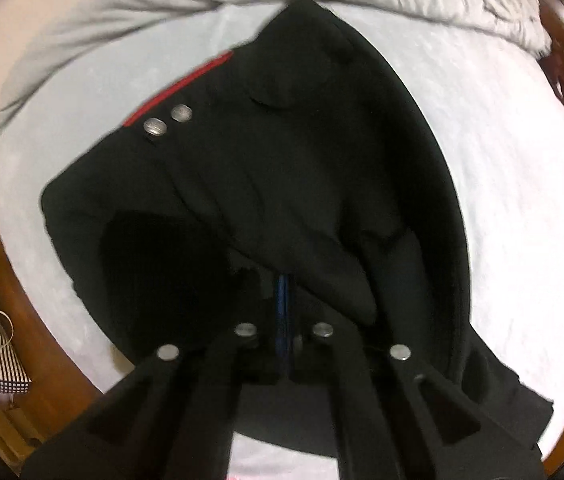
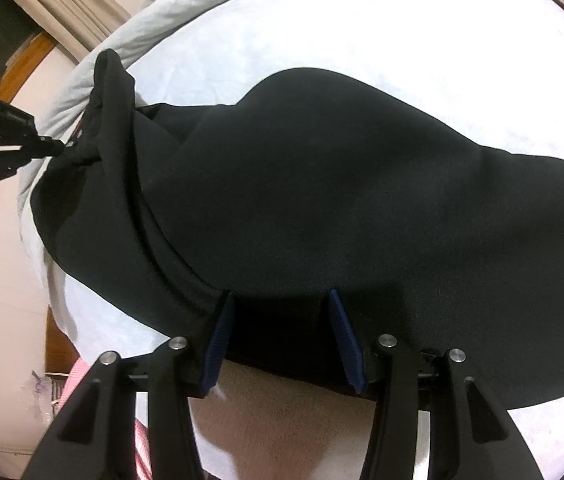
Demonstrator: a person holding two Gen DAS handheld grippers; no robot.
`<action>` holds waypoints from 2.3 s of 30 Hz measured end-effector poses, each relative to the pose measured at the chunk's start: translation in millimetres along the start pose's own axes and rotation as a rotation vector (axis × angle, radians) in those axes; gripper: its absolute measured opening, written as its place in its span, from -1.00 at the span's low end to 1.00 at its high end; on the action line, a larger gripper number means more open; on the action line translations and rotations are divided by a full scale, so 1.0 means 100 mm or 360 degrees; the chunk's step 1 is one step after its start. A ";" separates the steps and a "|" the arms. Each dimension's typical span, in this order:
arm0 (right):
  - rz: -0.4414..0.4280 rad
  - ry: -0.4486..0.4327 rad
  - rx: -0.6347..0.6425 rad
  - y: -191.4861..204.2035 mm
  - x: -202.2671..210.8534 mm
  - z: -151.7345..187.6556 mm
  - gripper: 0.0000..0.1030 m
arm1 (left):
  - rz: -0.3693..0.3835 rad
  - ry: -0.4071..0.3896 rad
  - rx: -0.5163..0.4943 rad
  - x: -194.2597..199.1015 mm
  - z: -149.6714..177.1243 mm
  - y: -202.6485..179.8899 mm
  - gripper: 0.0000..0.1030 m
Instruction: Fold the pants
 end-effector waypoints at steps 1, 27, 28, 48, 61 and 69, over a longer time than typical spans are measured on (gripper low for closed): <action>0.0009 -0.0001 0.0000 0.02 0.00 -0.01 -0.03 | 0.0011 0.0010 -0.0002 0.00 -0.02 -0.04 -0.42; -0.0121 0.0020 -0.0077 -0.16 0.04 -0.02 0.00 | -0.0177 0.0189 0.0028 -0.23 -0.81 -0.67 -0.80; -0.0124 0.0021 -0.0079 -0.16 0.04 -0.03 0.00 | -0.0168 0.0139 0.0019 -0.16 -0.75 -0.62 -0.80; -0.0153 0.0098 -0.0078 -0.22 0.13 -0.11 0.06 | 0.0377 -0.0426 0.0539 -0.03 0.81 0.72 -0.06; -0.0078 0.0104 -0.0004 -0.07 0.10 -0.03 0.15 | 0.0234 -0.0361 0.0473 -0.09 0.73 0.94 -0.72; -0.0012 0.0060 0.0094 0.12 0.28 -0.15 0.15 | 0.0221 -0.0388 0.0397 -0.02 0.88 0.96 -0.14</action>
Point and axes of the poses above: each gripper's, at about its wrist camera, not at the fingertips, and x roughly against the way its jaws point, y to its left, z to its underside, the point moved 3 cm from there along -x, roughly the way its jaws point, and after that the axes turned 13 degrees about -x, right-handed, at the moved point
